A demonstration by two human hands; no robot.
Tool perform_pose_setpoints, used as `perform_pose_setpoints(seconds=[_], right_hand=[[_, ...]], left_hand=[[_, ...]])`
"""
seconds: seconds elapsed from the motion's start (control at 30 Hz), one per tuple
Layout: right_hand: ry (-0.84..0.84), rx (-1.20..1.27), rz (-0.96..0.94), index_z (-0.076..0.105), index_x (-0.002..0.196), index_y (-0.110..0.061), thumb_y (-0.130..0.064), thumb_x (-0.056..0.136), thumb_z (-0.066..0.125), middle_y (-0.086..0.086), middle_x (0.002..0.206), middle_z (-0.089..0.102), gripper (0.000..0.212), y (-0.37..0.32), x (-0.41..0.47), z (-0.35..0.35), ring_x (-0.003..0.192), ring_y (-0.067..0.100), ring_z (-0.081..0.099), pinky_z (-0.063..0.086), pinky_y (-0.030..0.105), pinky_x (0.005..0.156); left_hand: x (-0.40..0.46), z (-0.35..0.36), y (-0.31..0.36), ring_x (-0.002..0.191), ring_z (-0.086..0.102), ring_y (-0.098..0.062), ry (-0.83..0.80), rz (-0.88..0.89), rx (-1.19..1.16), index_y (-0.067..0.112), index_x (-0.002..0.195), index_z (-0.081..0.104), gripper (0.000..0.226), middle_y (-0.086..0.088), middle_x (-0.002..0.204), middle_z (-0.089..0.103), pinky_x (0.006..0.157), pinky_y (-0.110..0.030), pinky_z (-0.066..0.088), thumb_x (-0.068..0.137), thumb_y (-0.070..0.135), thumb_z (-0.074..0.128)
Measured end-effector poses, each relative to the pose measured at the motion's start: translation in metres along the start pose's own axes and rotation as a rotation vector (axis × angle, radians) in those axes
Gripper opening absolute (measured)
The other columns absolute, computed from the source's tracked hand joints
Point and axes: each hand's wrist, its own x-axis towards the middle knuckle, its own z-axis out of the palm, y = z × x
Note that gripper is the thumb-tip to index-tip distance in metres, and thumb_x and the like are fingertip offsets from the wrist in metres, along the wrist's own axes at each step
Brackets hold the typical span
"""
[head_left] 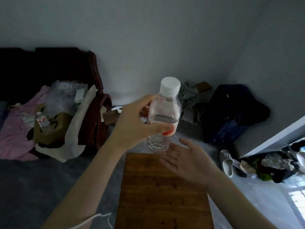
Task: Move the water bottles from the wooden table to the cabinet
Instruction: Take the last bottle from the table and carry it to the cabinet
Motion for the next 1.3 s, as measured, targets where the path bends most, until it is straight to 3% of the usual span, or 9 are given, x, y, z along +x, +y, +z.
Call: perform_pose_setpoints(seconds=[0.33,0.53,0.63,0.77,0.93,1.13,1.3], right_hand=[[-0.026,0.038,-0.122,0.048,0.134,-0.005,-0.038,0.092,0.048,0.018,0.131,0.063,0.054,-0.027,-0.058,-0.001,0.117,0.033,0.063,0.048,0.044,0.097],[0.011,0.094,-0.243,0.046,0.138,-0.002,-0.037,0.092,0.048,0.020,0.132,0.062,0.057,-0.022,-0.096,-0.002,0.119,0.035,0.062,0.046,0.044,0.102],[0.058,0.123,-0.305,0.047,0.137,0.000,-0.038,0.098,0.042,0.020,0.131,0.063,0.054,-0.013,-0.116,-0.002,0.118,0.034,0.063,0.046,0.044,0.101],[0.140,0.172,-0.404,0.046,0.139,0.001,-0.038,0.100,0.039,0.020,0.132,0.062,0.055,0.011,-0.138,-0.002,0.121,0.034,0.061,0.045,0.043,0.102],[0.247,0.269,-0.526,0.052,0.133,0.001,-0.037,0.094,0.045,0.021,0.131,0.062,0.055,0.057,-0.160,-0.002,0.121,0.035,0.061,0.047,0.043,0.098],[0.352,0.434,-0.684,0.059,0.127,0.005,-0.033,0.085,0.060,0.024,0.131,0.061,0.057,0.127,-0.199,0.000,0.120,0.038,0.060,0.045,0.045,0.102],[0.420,0.557,-0.851,0.051,0.135,0.005,-0.031,0.093,0.054,0.024,0.136,0.057,0.056,0.185,-0.253,0.001,0.127,0.038,0.054,0.043,0.045,0.105]], left_hand=[[0.031,0.023,0.058,0.094,0.071,-0.014,-0.029,0.082,-0.031,0.022,0.123,0.067,0.063,0.018,0.099,0.072,0.079,-0.021,0.055,0.069,0.051,0.080],[0.042,0.038,0.082,0.097,0.072,-0.018,-0.119,0.117,-0.088,0.027,0.120,0.068,0.058,0.011,0.103,0.075,0.083,-0.029,0.060,0.070,0.055,0.078],[0.043,0.046,0.093,0.094,0.072,-0.017,-0.180,0.143,-0.137,0.033,0.115,0.069,0.050,0.012,0.100,0.075,0.079,-0.026,0.059,0.070,0.054,0.078],[0.039,0.056,0.103,0.091,0.073,-0.012,-0.315,0.181,-0.192,0.041,0.111,0.069,0.043,0.016,0.099,0.076,0.075,-0.020,0.058,0.071,0.054,0.078],[0.024,0.073,0.105,0.093,0.074,-0.011,-0.494,0.210,-0.237,0.045,0.112,0.068,0.048,0.017,0.102,0.076,0.081,-0.026,0.061,0.067,0.061,0.078],[-0.014,0.105,0.127,0.091,0.073,-0.015,-0.675,0.298,-0.311,0.038,0.116,0.068,0.058,0.013,0.100,0.076,0.081,-0.036,0.062,0.064,0.063,0.075],[-0.057,0.138,0.172,0.098,0.073,-0.013,-0.843,0.376,-0.369,0.031,0.125,0.067,0.074,0.009,0.109,0.076,0.087,-0.040,0.062,0.060,0.066,0.075]])
